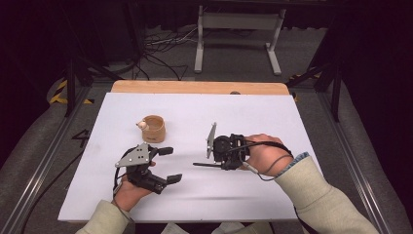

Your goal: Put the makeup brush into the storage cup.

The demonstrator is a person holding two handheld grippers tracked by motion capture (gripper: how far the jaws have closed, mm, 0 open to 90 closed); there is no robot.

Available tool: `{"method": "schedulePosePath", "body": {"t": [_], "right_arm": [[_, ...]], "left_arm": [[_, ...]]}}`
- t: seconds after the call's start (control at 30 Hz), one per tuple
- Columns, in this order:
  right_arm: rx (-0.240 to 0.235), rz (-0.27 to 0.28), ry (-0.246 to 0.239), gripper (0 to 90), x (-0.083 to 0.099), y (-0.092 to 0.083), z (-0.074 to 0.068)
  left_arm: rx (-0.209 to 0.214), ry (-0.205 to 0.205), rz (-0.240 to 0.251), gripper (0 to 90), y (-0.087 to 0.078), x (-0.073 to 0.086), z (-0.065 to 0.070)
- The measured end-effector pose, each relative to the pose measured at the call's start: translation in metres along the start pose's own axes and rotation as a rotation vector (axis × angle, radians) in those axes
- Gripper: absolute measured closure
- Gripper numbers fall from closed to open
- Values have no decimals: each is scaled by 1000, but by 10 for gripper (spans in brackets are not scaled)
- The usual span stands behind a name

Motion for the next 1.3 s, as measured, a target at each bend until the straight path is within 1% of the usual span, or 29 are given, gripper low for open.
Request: {"method": "schedulePosePath", "body": {"t": [0.07, 0.1, 0.23, 0.3, 0.33, 0.37, 0.4, 0.43, 0.67, 0.73, 0.8, 0.9, 0.93, 1.03, 1.07, 1.13, 1.3], "right_arm": [[-3, 0, -16, 844, -3, -1, -1], [-5, 1, -18, 844, -4, -1, -2], [-14, -3, -31, 844, -8, -2, -4], [-19, -7, -40, 844, -9, -2, -4], [-25, -16, -48, 844, -10, -2, -5], [-26, -12, -51, 844, -10, -2, -6], [-31, -20, -57, 844, -11, -3, -6], [-32, -13, -62, 844, -12, -3, -6], [-49, -20, -89, 844, -17, -4, -7], [-51, -16, -87, 844, -18, -3, -7], [-52, -23, -95, 844, -20, -3, -7], [-53, -20, -94, 844, -21, -3, -7], [-54, -23, -98, 844, -22, -3, -7], [-56, -32, -106, 844, -24, -2, -8], [-55, -28, -106, 844, -25, -1, -9], [-56, -36, -115, 844, -27, -1, -9], [-58, -39, -116, 844, -30, 3, -10]], "left_arm": [[17, 0, -7, 84, 4, -1, 1], [17, 0, -7, 86, 4, -1, 1], [61, 0, -18, 99, 13, -2, 1], [65, -4, -21, 107, 14, -2, 2], [73, -2, -23, 112, 15, -2, 1], [81, -2, -22, 120, 17, -3, 2], [91, 2, -23, 130, 17, -3, 1], [102, 0, -23, 141, 19, -3, 2], [138, 1, -24, 225, 23, -4, 2], [149, 3, -32, 254, 25, -4, 1], [172, -7, -45, 300, 27, -3, 1], [176, -2, -55, 348, 28, -3, 1], [180, -2, -65, 348, 29, -3, 1], [180, 1, -77, 410, 31, -2, 3], [184, 1, -90, 439, 32, -2, 3], [187, 6, -102, 478, 33, -2, 4], [189, 3, -119, 571, 35, -1, 4]]}}
Point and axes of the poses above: each handheld gripper's, and its own axes: y roughly forward along the jaws, x roughly out of its underside, z roughly to its right, the point moved 1 cm from there along y, roughly forward along the jaws, and after that the axes turned 13 degrees about z, right-handed, at the moved point
